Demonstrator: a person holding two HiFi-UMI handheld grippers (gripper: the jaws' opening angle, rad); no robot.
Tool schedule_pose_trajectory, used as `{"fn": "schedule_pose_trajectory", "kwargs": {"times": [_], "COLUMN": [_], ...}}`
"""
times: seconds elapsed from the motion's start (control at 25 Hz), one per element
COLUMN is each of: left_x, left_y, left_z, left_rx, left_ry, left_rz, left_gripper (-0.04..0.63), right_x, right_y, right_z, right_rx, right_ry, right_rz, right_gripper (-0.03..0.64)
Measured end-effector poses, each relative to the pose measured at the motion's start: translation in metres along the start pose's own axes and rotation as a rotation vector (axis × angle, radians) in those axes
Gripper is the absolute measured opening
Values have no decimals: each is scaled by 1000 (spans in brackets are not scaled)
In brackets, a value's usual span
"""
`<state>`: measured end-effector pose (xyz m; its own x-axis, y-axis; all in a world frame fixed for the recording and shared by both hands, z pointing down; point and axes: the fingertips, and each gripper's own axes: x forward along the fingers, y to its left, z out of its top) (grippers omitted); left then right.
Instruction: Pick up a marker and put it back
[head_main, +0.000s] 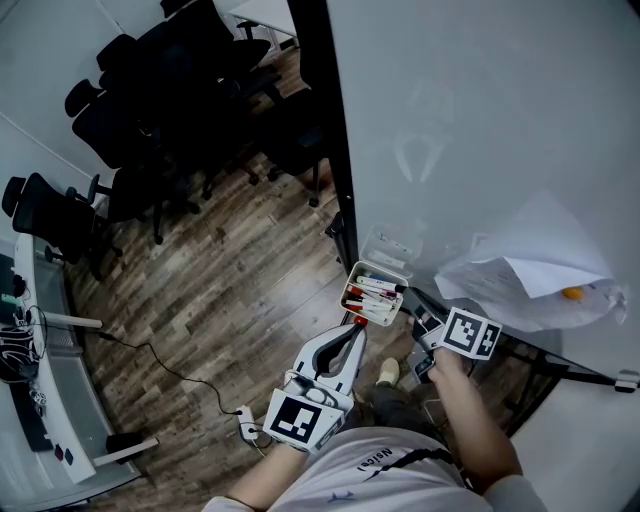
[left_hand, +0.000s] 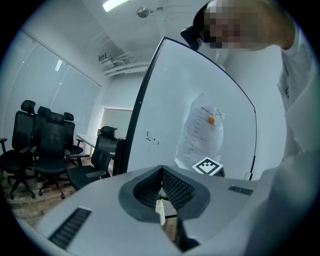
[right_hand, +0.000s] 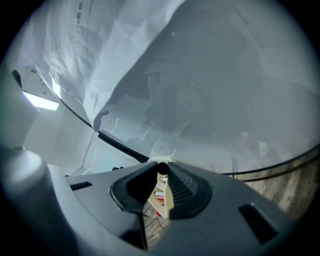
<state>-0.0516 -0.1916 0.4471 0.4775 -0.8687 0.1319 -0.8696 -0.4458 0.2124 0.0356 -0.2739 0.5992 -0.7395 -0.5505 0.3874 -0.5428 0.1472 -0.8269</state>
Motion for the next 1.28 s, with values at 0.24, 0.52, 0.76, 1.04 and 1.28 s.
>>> {"fn": "schedule_pose_trajectory", "kwargs": {"times": [0.24,0.52,0.76,1.04,1.28], "left_x": [-1,-1,-2,-8,-16], "left_y": [-7,-14,-21,-23,-31], "left_z": [2,-2,5,22,43], "left_rx": [5,13,24,46,62], "left_ry": [-7,19,10,-16,-67], "left_rz": [-22,-48,-72,-88,-106], "left_gripper": [11,11,11,11,11], "right_x": [-15,-37,-52,-86,-113], "right_y": [9,25,74,110,147], "right_z": [1,6,2,11,22], "right_rx": [42,55,180,161,139], "right_ry": [-29,-67,-115,-157,-193], "right_rz": [32,62,236,307,380], "right_gripper": [72,72,72,72,72]}}
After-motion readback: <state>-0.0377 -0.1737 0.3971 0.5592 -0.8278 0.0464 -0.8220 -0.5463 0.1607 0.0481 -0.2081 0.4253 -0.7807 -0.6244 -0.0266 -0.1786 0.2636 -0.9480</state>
